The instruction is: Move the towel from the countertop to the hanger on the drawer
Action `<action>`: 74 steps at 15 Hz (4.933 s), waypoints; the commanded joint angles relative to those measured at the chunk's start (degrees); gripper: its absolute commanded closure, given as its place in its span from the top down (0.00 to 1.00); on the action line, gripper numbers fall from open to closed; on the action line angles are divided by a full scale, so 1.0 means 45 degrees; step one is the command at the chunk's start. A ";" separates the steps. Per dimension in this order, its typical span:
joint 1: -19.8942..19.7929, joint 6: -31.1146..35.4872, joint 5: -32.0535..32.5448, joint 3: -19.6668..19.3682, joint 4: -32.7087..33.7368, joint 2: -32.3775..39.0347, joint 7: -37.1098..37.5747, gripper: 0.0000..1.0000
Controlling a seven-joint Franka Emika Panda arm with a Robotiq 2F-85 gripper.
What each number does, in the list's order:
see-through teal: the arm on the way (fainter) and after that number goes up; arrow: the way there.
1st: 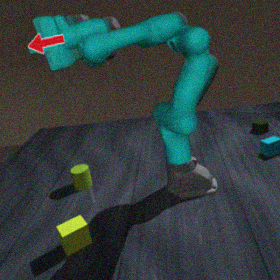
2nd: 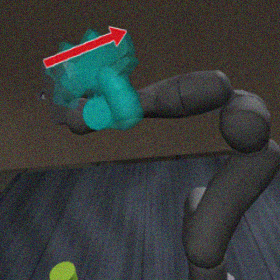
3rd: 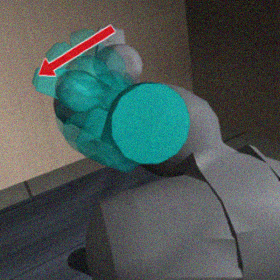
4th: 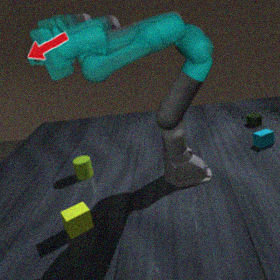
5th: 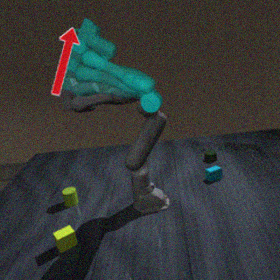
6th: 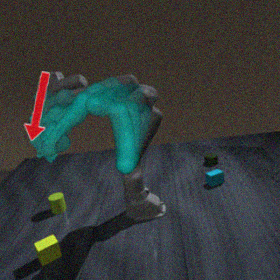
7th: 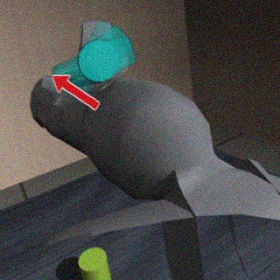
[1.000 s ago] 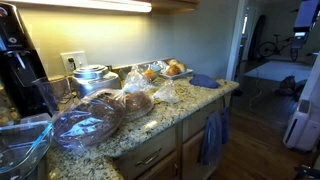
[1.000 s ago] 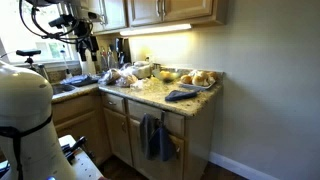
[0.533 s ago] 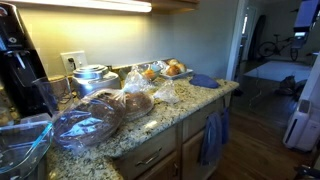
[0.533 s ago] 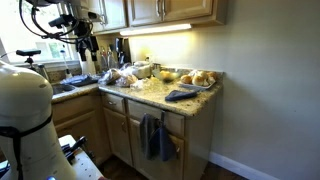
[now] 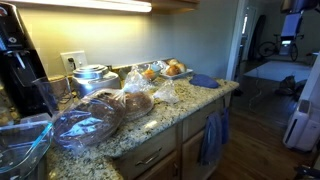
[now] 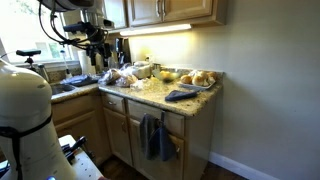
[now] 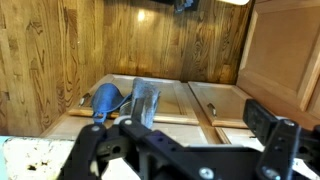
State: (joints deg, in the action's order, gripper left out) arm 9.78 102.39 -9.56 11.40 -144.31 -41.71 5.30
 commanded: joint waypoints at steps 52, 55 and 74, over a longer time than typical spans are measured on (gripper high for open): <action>-0.2155 0.8074 0.1921 -0.3027 0.3300 0.9250 -0.3952 1.00; -0.2381 0.8226 0.1885 -0.3121 0.3731 0.9631 -0.3872 1.00; -0.2985 0.8937 0.1607 -0.2987 0.6753 1.2837 -0.3828 1.00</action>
State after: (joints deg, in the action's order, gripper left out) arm -2.94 142.72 -2.72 -2.81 -113.98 16.09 -12.23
